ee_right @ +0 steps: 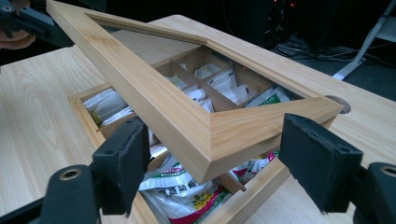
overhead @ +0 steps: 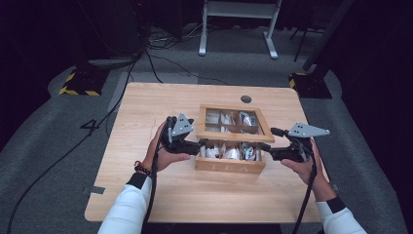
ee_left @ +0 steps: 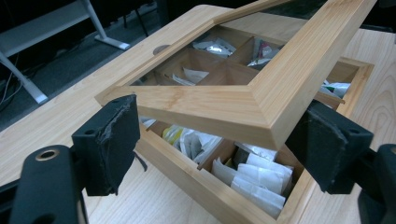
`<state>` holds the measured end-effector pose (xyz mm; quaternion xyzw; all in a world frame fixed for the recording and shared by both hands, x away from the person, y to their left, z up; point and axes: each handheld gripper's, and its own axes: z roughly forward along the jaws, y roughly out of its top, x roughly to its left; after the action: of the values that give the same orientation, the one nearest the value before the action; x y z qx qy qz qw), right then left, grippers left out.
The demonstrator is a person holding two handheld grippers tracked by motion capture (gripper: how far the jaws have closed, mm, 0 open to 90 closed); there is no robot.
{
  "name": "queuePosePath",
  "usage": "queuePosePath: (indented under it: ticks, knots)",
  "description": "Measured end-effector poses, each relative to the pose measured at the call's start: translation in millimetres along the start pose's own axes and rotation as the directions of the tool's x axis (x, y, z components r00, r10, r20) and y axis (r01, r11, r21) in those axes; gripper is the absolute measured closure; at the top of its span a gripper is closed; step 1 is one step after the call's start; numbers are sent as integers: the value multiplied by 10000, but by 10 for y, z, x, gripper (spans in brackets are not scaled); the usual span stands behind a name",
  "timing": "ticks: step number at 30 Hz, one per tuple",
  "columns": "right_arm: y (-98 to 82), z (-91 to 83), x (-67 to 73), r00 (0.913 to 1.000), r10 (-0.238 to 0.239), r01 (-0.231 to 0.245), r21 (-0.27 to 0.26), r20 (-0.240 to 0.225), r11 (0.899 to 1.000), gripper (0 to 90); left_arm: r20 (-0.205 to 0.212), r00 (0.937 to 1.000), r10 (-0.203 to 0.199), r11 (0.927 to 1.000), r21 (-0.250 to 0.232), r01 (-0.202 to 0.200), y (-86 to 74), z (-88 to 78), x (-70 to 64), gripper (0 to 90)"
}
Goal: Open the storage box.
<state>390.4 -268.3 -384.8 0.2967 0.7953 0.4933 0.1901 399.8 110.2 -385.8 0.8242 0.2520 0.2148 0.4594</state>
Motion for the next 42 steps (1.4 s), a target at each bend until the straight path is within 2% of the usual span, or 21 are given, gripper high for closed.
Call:
queuePosePath:
  ticks: [4, 10, 12, 14, 15, 16, 17, 20, 21, 24, 28, 30, 35, 36, 37, 38, 39, 42]
  knots:
    - [17, -4, -12, 10000, 61, -61, -94, 12, 9999, 252, -122, 9998, 166, 9999, 41, -166, 31, 20, 13, 221]
    - [47, -13, -35, 9998, 204, -202, -364, 59, 9991, 273, -441, 9984, 347, 9990, -254, -359, 74, 30, 12, 285]
    - [49, -17, -42, 9997, 250, -248, -417, 45, 9988, 278, -408, 9987, 294, 9991, -293, -306, 79, 33, 13, 306]
    - [53, -25, -53, 9995, 302, -301, -474, 12, 9984, 287, -357, 9985, 425, 9986, -305, -436, 91, 39, 12, 340]
    - [52, -32, -59, 9996, 290, -289, -522, 14, 9982, 290, -273, 9976, 631, 9977, -238, -637, 111, 54, 6, 369]
    - [52, -32, -59, 9996, 290, -289, -522, 14, 9982, 290, -273, 9976, 631, 9977, -238, -637, 111, 54, 6, 383]
    - [48, -43, -67, 9996, 260, -256, -533, 76, 9983, 290, -443, 9965, 710, 9973, -161, -718, 130, 70, -4, 384]
    - [43, -72, -84, 9996, 277, -273, -707, 46, 9971, 290, -441, 9977, 516, 9985, -181, -525, 149, 74, 18, 386]
    - [35, -101, -105, 9995, 273, -263, -751, 128, 9968, 287, -495, 9979, 420, 9987, -284, -435, 169, 67, 39, 412]
    - [9, -137, -138, 9993, 328, -316, -740, 155, 9968, 284, -513, 9975, 486, 9983, -282, -501, 209, 63, 60, 419]
    - [-51, -166, -172, 9991, 377, -362, -700, 190, 9969, 285, -519, 9984, 234, 9987, -448, -257, 241, 59, 95, 437]
    - [-115, -171, -184, 9988, 260, -243, -412, 404, 9989, 285, -492, 9988, 31, 9979, -645, -62, 260, 55, 134, 448]
    - [-212, -133, -185, 9976, -126, 108, 265, 685, 9996, 286, -410, 9991, -119, 9971, -755, 87, 282, 56, 175, 454]
    - [-248, -114, -189, 9976, -170, 140, 449, 673, 9989, 289, -429, 9990, -131, 9968, -792, 97, 287, 57, 181, 456]
    - [-305, -81, -189, 9958, -490, 421, 889, 769, 9952, 289, -468, 9987, -192, 9965, -820, 153, 298, 58, 188, 466]
    - [-305, -81, -189, 9958, -490, 421, 889, 769, 9952, 289, -515, 9985, -176, 9963, -852, 131, 303, 57, 193, 466]
    - [-365, -58, -199, 9949, -602, 501, 1211, 812, 9914, 289, -519, 9982, -291, 9950, -967, 240, 309, 61, 212, 478]
    - [-432, -43, -215, 9955, -611, 500, 1461, 723, 9880, 289, -499, 9983, -301, 9945, -1019, 249, 316, 60, 236, 491]
